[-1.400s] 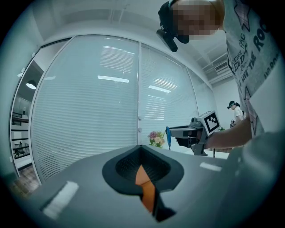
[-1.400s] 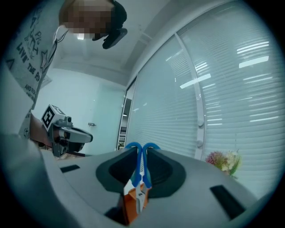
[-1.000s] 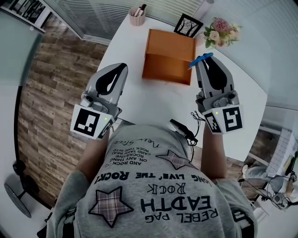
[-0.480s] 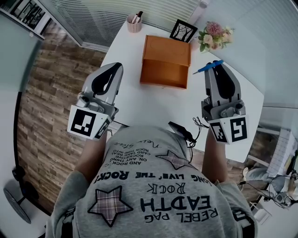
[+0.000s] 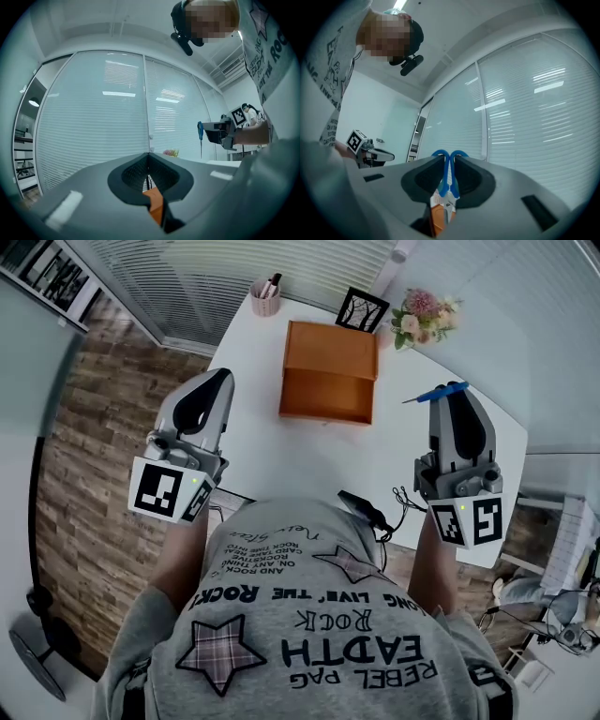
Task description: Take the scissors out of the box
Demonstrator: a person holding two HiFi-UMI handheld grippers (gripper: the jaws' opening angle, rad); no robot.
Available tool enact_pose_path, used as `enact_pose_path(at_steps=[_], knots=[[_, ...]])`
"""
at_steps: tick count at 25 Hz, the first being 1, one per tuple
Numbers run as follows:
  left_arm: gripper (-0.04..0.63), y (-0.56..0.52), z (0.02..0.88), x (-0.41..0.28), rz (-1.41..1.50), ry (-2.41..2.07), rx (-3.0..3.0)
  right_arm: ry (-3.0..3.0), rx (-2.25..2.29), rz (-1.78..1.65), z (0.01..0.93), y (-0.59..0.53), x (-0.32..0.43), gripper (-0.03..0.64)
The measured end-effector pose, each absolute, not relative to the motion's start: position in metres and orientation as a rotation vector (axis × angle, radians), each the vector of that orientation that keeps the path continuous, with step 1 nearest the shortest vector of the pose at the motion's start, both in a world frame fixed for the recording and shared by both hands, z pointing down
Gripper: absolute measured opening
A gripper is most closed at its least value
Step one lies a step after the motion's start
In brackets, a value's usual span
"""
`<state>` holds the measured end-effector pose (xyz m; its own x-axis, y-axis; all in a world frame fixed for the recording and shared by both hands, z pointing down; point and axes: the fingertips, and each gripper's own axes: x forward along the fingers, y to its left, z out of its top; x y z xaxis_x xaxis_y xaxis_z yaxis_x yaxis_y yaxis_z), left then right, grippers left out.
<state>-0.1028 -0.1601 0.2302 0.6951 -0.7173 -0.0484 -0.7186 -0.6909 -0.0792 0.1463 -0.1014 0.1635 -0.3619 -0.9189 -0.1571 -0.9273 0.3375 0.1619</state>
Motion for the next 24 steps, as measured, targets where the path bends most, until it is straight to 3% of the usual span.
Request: enact_pose_path(at_steps=[24], knots=[[0.009,-0.154,0.226,-0.111,0.028,1.223,-2.788,2.486,-1.77,0.353,0.155,-0.084,0.149,0.078]])
